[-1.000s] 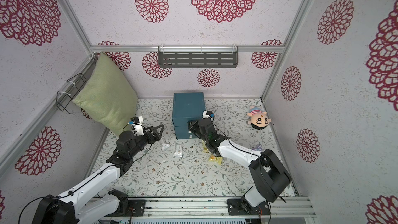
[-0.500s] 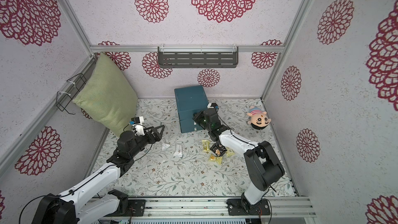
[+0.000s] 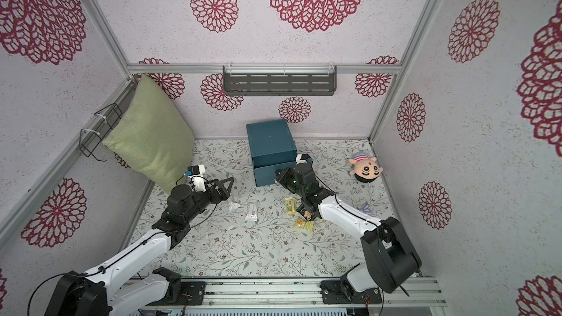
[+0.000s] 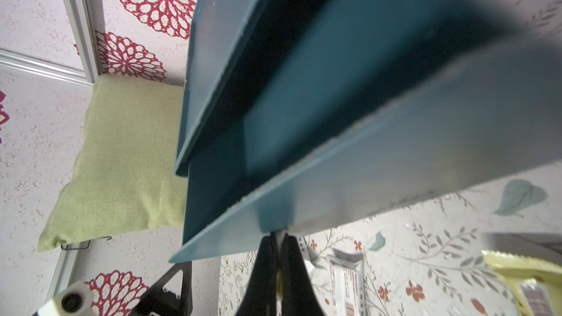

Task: Place the cookies into the drawer by color
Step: Open the drawer in the storage box.

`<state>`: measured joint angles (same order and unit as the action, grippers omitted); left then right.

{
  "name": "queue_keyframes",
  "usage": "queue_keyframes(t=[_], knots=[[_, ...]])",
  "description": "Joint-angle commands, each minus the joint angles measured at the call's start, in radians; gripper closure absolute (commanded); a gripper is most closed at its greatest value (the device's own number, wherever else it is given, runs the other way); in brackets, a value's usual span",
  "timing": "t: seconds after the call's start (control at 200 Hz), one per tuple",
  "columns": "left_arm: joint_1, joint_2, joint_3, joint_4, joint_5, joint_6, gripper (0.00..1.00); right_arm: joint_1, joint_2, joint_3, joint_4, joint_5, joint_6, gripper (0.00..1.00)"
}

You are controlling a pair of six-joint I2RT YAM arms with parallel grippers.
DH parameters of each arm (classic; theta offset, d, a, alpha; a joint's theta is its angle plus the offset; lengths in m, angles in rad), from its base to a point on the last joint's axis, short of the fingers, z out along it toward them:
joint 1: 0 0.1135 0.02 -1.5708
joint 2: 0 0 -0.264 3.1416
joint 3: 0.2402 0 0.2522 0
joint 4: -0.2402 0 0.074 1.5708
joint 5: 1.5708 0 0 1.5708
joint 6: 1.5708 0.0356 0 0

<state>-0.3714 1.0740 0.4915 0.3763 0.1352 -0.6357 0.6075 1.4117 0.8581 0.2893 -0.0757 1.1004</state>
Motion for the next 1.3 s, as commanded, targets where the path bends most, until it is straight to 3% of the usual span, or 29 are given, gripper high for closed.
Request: queue_keyframes(t=[0.0, 0.8, 1.291], knots=[[-0.013, 0.006, 0.024, 0.006, -0.014, 0.017, 0.03, 0.027, -0.097, -0.036, 0.010, 0.019, 0.000, 1.00], [-0.029, -0.042, 0.010, -0.017, -0.076, 0.048, 0.03, 0.158, -0.324, -0.159, -0.087, 0.096, 0.033, 1.00], [-0.037, -0.035, 0.014, -0.014, -0.077, 0.051, 0.03, 0.170, -0.328, -0.194, -0.118, 0.131, 0.009, 1.00]])
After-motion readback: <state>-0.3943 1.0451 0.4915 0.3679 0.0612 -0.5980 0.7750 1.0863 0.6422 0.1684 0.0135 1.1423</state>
